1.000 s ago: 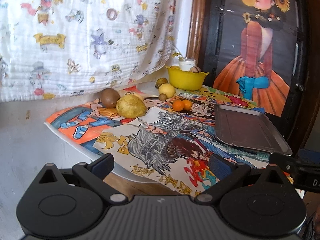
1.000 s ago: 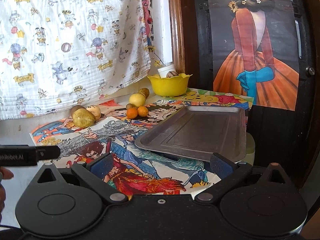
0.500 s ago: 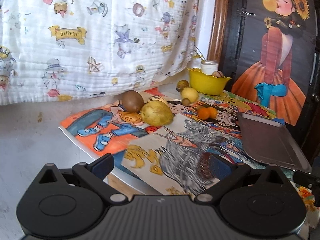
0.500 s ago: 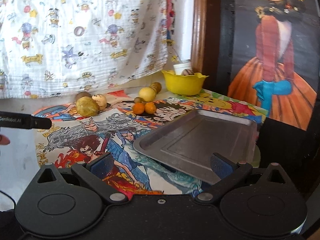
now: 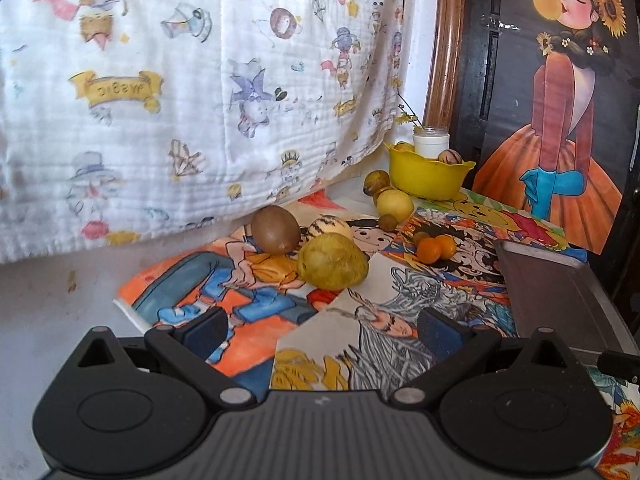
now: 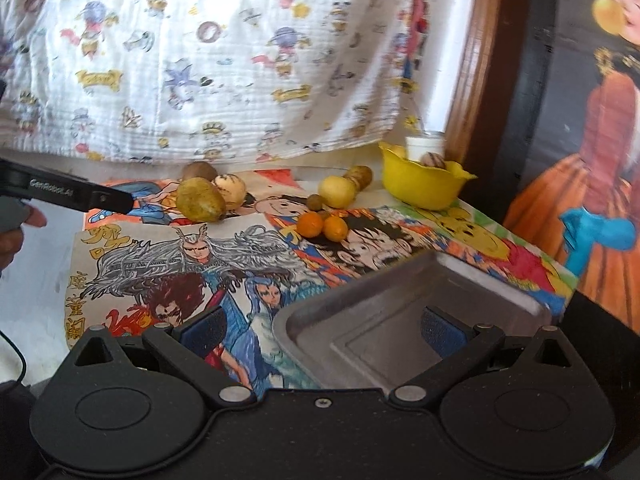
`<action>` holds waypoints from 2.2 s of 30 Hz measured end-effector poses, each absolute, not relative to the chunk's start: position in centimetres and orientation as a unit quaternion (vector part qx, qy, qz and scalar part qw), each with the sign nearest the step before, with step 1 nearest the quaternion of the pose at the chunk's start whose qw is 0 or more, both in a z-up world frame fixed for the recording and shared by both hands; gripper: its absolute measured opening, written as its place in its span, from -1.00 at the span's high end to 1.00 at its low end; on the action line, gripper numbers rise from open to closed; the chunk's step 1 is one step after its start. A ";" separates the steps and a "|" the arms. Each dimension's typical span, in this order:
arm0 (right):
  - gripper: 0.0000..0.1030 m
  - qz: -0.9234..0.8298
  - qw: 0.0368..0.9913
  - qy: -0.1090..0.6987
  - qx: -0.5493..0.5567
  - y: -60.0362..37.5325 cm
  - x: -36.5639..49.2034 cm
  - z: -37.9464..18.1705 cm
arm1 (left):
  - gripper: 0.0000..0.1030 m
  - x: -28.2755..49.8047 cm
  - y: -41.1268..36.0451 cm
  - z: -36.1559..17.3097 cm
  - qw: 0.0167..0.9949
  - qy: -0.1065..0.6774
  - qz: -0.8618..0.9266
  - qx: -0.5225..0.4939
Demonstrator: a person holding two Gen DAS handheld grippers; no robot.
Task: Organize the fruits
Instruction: 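Grasp the yellow pear with the left tool while the right tool grasps a small orange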
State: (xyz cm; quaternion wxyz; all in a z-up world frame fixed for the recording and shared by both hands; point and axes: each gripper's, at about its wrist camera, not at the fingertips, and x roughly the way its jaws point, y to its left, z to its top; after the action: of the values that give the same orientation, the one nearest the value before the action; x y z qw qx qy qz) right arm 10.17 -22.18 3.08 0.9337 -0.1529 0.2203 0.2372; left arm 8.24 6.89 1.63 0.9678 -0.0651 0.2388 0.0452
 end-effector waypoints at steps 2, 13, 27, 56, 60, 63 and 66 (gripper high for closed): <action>-0.99 0.248 0.929 0.219 -0.167 -21.9 11.2 3.4 | -0.99 9.0 6.9 1.7 0.967 0.242 0.041 -0.063; -0.99 0.317 0.894 0.219 -0.231 -19.2 17.6 4.6 | -0.99 14.3 6.9 1.7 0.962 0.262 0.021 -0.080; -0.65 0.354 0.858 0.209 -0.308 -14.4 26.2 1.6 | -0.99 20.6 7.6 -0.2 0.950 0.289 0.024 -0.112; 0.12 0.353 0.830 0.156 -0.402 -10.1 29.1 -2.3 | -0.44 23.8 7.7 -2.0 0.939 0.317 0.073 -0.114; 0.15 0.355 0.822 0.153 -0.418 -9.7 29.4 -2.4 | -0.44 24.0 7.7 -1.9 0.938 0.318 0.075 -0.118; 0.26 0.357 0.821 0.161 -0.415 -9.7 29.7 -2.3 | -0.42 24.1 7.7 -1.9 0.937 0.317 0.079 -0.120; 0.32 0.357 0.816 0.154 -0.427 -9.6 29.5 -2.5 | -0.40 24.1 7.7 -1.9 0.937 0.317 0.081 -0.121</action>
State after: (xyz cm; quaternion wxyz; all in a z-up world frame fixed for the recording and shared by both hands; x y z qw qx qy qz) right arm 29.46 -9.57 -2.55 0.8163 -0.4273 0.1545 0.3568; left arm 24.10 7.73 -1.93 0.9373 -0.1211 0.3167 0.0812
